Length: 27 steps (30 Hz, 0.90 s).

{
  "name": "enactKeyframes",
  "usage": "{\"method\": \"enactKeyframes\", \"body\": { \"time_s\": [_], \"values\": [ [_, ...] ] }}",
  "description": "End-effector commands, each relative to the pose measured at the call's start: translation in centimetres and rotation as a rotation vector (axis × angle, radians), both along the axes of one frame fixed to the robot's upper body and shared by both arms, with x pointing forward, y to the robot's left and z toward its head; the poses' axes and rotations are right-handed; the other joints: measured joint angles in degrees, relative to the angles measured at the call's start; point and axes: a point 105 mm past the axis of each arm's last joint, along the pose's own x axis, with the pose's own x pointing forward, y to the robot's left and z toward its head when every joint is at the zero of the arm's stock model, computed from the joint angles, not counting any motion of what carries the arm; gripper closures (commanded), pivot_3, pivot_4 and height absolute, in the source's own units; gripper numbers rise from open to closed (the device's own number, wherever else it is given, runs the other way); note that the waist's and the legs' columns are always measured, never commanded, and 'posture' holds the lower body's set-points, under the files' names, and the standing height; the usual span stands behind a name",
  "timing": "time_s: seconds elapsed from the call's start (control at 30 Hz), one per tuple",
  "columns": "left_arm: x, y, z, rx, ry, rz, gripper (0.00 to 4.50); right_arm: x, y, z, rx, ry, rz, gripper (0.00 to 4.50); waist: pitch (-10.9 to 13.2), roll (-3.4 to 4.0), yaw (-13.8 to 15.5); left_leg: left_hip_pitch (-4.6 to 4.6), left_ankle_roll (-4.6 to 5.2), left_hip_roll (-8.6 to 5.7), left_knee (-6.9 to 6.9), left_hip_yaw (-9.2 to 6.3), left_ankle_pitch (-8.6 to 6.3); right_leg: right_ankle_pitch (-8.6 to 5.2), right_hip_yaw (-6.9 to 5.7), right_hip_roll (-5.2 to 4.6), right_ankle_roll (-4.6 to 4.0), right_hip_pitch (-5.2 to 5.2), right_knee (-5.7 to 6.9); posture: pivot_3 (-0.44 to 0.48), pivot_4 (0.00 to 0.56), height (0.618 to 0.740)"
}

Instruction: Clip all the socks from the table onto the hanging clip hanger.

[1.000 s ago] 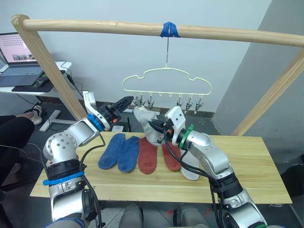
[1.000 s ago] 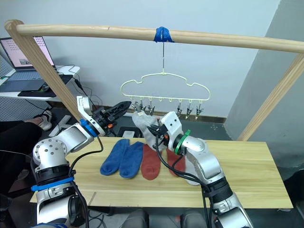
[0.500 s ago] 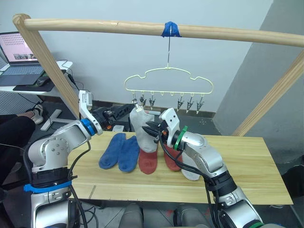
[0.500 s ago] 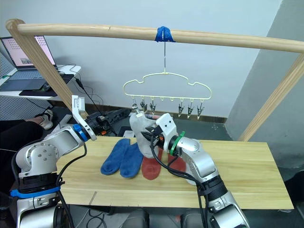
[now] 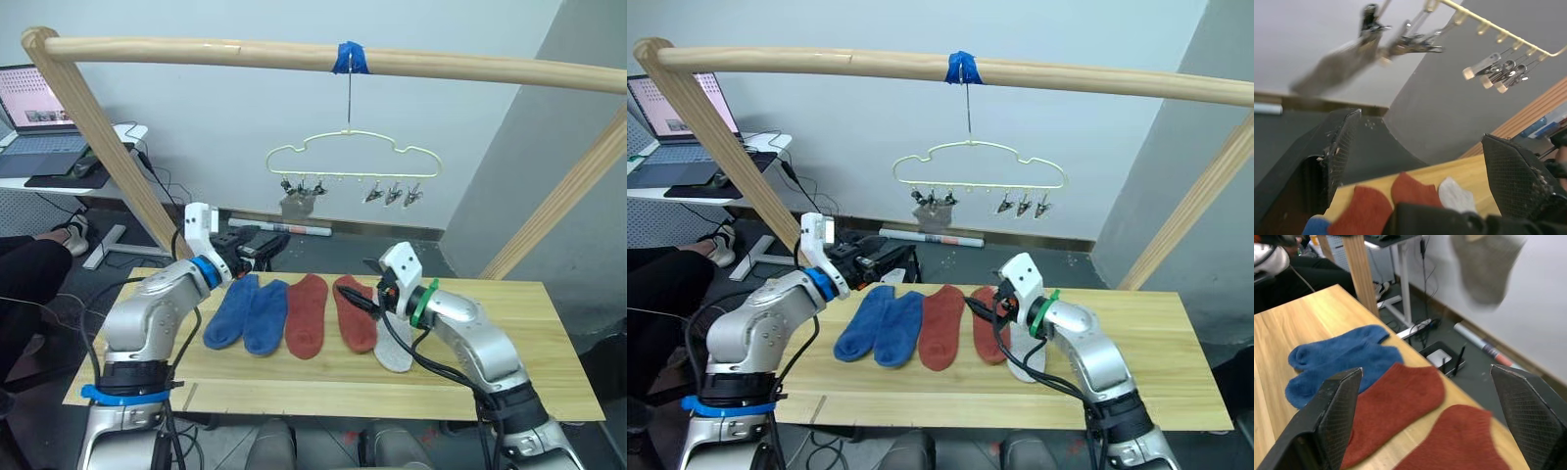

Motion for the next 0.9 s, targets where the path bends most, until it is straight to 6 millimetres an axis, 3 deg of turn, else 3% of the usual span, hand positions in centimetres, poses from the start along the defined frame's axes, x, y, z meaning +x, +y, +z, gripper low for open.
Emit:
{"method": "enactKeyframes", "body": {
  "time_s": [0.03,0.13,0.33,0.9],
  "values": [
    [0.7,-0.3,1.7,0.055,-0.153,0.023,0.0,-0.5,-1.5,2.8,0.049,-0.07,-0.026,0.07,0.0,0.01,0.0,-0.01,0.0,-0.01,0.0,0.0,0.0,0.0,0.0,0.0,0.0,0.0,-0.01,0.037,0.116,0.74],
    [1.0,-1.0,2.2,0.047,-0.219,0.021,0.47,-0.8,-1.7,3.7,0.071,-0.084,-0.029,0.0,0.0,0.02,0.0,0.0,0.0,-0.02,0.01,0.02,0.0,0.0,0.03,0.0,0.0,0.01,-0.04,0.025,0.117,0.74],
    [1.8,-2.4,2.2,0.096,-0.304,0.054,2.14,-1.3,-1.1,5.4,0.14,-0.127,-0.018,0.0,0.0,0.01,-0.1,-0.01,0.0,-0.03,0.01,0.03,0.0,0.0,0.04,0.0,0.01,0.02,-0.06,0.009,0.115,0.74],
    [4.9,-3.8,2.2,0.078,-0.382,0.133,2.14,-2.6,1.2,10.1,0.293,-0.221,0.145,0.0,0.0,0.01,-0.2,-0.04,0.01,-0.04,0.02,0.01,0.0,0.01,0.0,0.02,0.0,0.04,-0.11,-0.015,0.111,0.74]
  ]
}}
